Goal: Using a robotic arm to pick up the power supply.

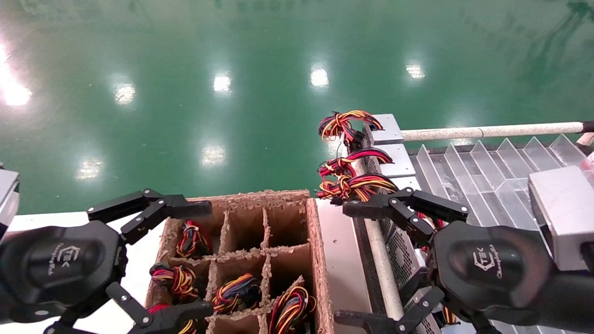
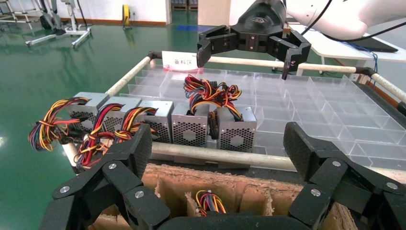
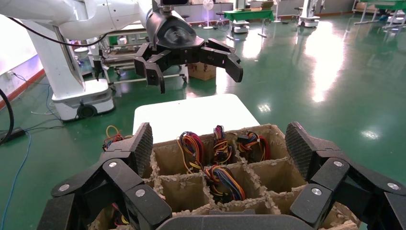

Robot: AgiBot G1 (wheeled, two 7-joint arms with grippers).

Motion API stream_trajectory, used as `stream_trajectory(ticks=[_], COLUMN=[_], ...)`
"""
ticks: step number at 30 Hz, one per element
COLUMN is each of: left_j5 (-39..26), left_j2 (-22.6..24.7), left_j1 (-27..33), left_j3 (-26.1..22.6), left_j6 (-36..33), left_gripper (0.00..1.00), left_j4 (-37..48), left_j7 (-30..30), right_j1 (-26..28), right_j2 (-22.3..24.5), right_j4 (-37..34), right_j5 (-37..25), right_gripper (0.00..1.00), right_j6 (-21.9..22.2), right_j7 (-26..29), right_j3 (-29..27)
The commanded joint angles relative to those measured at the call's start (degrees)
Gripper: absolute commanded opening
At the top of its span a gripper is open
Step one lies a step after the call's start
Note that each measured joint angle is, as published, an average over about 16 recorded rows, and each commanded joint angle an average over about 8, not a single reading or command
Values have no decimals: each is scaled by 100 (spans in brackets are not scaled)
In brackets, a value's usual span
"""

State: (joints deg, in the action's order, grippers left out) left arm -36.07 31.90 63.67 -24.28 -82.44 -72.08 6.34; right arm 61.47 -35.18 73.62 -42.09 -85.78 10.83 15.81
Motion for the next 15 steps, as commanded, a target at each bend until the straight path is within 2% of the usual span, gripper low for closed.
stream_trajectory(ticks=[1, 15], left_j5=[0, 0], left_j2=[0, 0], left_j1=[0, 0], left_j3=[0, 0], left_j6=[0, 0], left_gripper=[100, 100], left_j4=[0, 0], left_j7=[0, 0], right_j1=[1, 6], right_j2=[4, 14], right_j4=[-1, -6], right_j5=[5, 21], right_gripper=[100, 100], right_j6=[2, 7], right_j7=[-2, -6], right_j3=[5, 17])
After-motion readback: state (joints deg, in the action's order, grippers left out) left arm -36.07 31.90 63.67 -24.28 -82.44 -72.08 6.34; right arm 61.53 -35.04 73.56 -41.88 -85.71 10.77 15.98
